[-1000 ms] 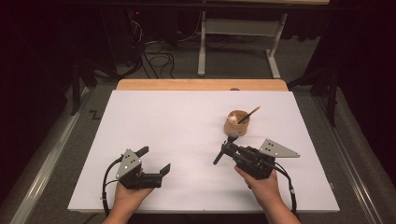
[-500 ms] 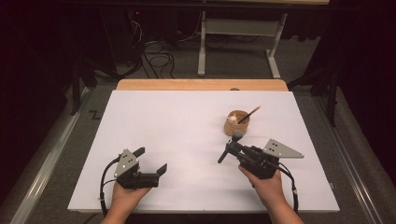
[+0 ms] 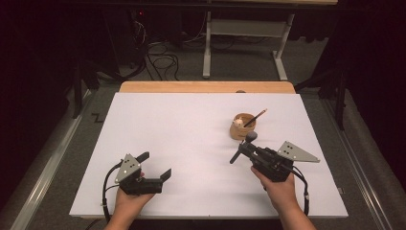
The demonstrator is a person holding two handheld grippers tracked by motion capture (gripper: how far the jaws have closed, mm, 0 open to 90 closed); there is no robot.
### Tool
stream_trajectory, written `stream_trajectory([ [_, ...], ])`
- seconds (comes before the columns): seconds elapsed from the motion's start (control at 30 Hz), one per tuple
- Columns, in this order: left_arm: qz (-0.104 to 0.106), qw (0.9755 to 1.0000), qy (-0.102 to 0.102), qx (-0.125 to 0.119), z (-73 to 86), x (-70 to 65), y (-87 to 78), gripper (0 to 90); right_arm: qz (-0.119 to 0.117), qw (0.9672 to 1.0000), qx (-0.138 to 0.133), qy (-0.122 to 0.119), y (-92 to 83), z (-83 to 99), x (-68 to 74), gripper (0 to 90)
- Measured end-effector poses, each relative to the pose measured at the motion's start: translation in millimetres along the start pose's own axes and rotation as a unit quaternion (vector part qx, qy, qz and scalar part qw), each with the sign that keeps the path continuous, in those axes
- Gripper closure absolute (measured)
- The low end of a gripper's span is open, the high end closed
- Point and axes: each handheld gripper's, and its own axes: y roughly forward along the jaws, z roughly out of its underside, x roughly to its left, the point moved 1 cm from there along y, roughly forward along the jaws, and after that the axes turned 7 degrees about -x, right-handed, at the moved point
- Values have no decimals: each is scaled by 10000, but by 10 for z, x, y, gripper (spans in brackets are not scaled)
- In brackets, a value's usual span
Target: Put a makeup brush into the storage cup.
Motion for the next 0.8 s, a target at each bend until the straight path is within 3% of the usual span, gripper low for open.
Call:
stream_trajectory([
  [0.8,20,10000,87,-28,-7,4,-17,2,623,9979,-152,-88,-197,-55,-278,796],
])
